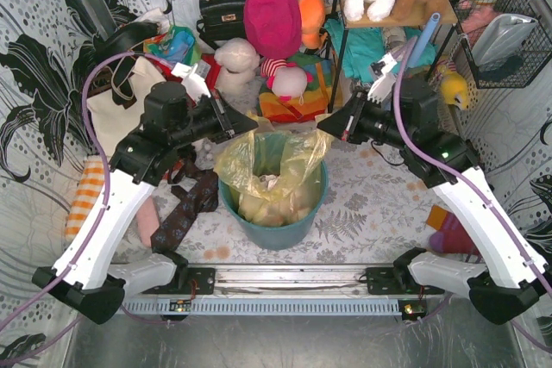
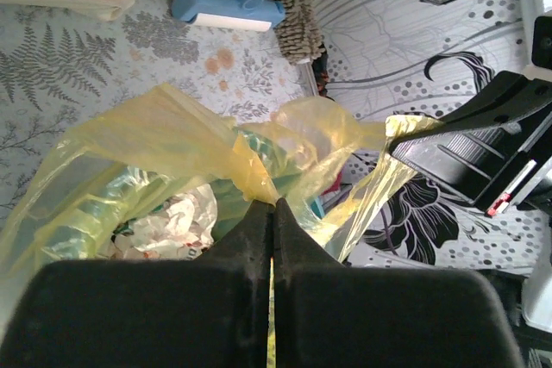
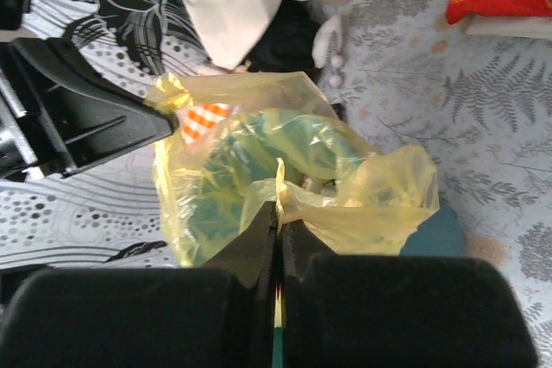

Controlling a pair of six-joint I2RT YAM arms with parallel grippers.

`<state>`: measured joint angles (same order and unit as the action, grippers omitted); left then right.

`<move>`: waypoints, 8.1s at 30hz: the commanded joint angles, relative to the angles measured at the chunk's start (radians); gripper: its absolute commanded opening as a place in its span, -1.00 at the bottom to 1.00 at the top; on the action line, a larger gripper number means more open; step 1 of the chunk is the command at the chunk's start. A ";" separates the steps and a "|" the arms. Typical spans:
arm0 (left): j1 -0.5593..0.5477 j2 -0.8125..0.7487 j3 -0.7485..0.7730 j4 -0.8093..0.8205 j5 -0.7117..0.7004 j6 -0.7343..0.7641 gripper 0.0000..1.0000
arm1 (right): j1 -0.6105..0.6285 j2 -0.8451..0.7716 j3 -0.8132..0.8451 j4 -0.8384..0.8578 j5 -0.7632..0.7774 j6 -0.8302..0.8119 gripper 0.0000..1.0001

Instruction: Tie the trash bag

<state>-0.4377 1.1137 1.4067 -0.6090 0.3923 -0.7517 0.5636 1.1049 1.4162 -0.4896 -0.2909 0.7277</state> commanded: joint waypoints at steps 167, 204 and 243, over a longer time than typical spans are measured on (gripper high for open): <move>0.069 -0.065 0.533 -0.337 0.152 0.137 -0.10 | 0.016 0.059 0.328 0.118 -0.194 -0.087 -0.37; 0.069 -0.114 0.514 -0.207 0.070 0.114 -0.91 | 0.015 0.063 0.275 0.232 -0.138 -0.017 -1.00; 0.068 -0.158 0.397 0.208 0.086 -0.053 -1.00 | 0.015 0.029 0.312 0.425 -0.212 0.077 -1.00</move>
<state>-0.3721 0.9730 1.8076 -0.5129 0.4339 -0.7826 0.5739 1.1652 1.7241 -0.1139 -0.5121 0.8188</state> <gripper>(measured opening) 0.010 0.002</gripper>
